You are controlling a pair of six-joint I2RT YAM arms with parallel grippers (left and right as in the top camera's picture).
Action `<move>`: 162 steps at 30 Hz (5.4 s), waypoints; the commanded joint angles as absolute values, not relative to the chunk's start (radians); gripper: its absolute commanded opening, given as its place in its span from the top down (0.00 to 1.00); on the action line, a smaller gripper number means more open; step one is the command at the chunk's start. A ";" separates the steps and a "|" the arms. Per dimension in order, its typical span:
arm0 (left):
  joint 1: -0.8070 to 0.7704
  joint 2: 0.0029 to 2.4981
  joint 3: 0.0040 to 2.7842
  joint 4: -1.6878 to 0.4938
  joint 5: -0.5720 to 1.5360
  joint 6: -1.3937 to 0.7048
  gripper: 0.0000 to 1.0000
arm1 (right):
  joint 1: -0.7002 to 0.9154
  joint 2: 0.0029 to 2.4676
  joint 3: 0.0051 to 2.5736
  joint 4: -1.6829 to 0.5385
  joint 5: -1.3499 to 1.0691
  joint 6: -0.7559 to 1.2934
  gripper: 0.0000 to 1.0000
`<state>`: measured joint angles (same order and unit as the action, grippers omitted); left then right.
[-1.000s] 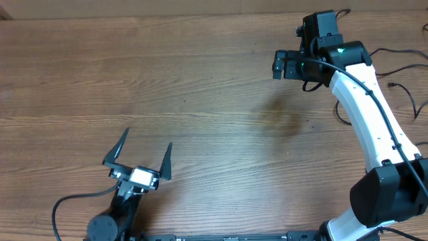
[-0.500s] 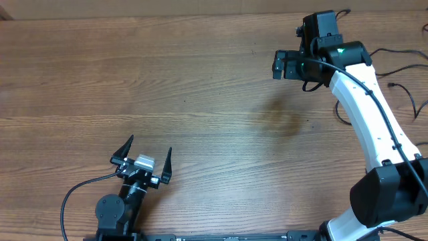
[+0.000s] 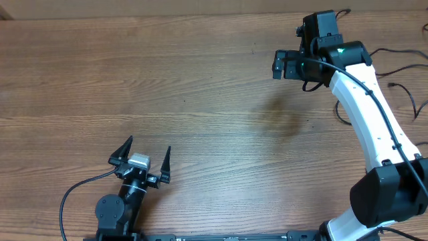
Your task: Untangle cables
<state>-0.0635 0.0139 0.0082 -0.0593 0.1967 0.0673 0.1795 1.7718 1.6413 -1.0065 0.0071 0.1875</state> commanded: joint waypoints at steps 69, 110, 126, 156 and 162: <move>-0.059 0.004 0.005 -0.070 -0.096 -0.101 0.00 | 0.184 1.740 1.637 -1.001 0.006 0.186 0.00; -0.059 0.004 0.005 -0.070 -0.096 -0.101 0.01 | 0.222 1.733 1.637 -0.986 0.033 0.181 0.00; -0.059 0.004 0.005 -0.070 -0.096 -0.101 0.01 | 0.339 1.618 1.590 -0.761 0.183 0.263 0.00; -0.059 0.004 0.005 -0.070 -0.096 -0.101 0.00 | 0.022 0.623 0.257 0.231 -0.024 0.348 0.00; -0.059 0.004 0.005 -0.070 -0.096 -0.101 0.00 | -0.023 0.413 0.115 0.231 -0.021 0.349 0.00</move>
<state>-0.0639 0.0132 0.0082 -0.0715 -0.0872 -0.0803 -0.0082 0.4808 0.1673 0.2249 -0.0109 0.3477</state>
